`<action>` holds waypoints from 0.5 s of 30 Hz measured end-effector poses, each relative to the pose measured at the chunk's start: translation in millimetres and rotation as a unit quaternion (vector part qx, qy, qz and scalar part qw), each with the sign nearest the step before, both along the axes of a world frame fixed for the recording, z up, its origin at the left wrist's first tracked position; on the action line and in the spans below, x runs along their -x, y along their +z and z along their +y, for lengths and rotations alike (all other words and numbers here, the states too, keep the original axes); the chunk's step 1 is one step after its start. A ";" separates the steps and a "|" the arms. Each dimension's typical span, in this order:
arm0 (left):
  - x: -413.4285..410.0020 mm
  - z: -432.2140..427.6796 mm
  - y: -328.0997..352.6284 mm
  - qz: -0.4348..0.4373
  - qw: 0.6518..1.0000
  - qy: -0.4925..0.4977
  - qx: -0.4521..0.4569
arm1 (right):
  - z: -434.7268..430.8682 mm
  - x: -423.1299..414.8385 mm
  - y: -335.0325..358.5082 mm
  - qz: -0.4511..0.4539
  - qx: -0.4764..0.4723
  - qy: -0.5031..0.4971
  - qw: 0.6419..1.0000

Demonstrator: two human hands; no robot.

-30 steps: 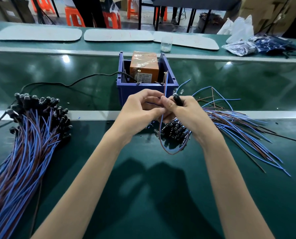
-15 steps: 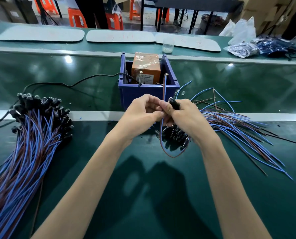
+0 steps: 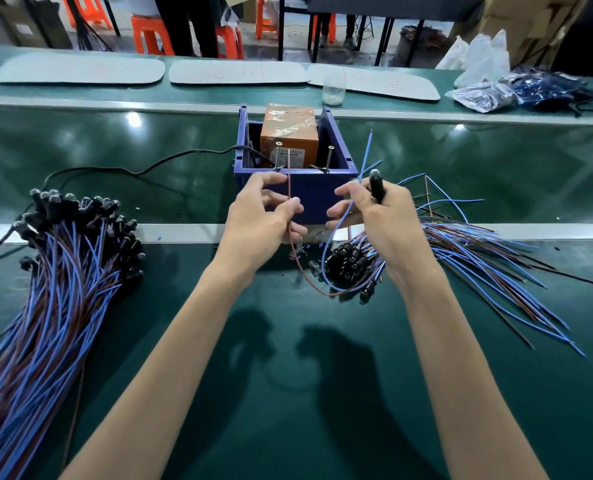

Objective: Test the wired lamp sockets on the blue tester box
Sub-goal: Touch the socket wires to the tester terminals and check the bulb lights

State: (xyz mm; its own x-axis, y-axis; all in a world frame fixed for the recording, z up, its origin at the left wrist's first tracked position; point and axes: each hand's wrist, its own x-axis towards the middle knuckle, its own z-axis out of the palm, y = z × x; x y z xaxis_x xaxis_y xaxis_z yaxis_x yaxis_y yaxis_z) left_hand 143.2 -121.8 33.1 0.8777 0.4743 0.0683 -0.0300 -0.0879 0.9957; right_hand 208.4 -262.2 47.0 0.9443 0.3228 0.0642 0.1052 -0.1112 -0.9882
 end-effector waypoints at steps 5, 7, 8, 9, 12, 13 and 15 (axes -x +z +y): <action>1.0 6.3 -0.8 -0.038 0.996 0.055 -0.064 | -3.2 -5.5 -0.4 -0.023 -0.011 -0.069 0.997; 1.2 7.7 -1.3 -0.053 0.992 0.080 -0.083 | -3.2 -6.2 -1.1 -0.028 -0.025 -0.087 0.996; 1.2 8.1 -1.2 -0.061 0.990 0.091 -0.089 | -3.6 -6.6 -1.4 -0.031 -0.034 -0.093 0.995; 1.2 8.1 -0.8 -0.068 0.988 0.101 -0.095 | -4.1 -7.4 -1.6 -0.032 -0.046 -0.099 0.994; 0.8 7.8 0.1 -0.090 0.982 0.137 -0.099 | -6.2 -10.7 -2.2 -0.019 -0.071 -0.118 0.990; 1.0 7.5 -0.1 -0.098 0.979 0.150 -0.102 | -6.5 -12.1 -2.5 -0.010 -0.070 -0.125 0.990; 1.3 5.8 0.3 -0.117 0.972 0.174 -0.110 | -6.8 -14.4 -3.2 0.012 -0.070 -0.133 0.989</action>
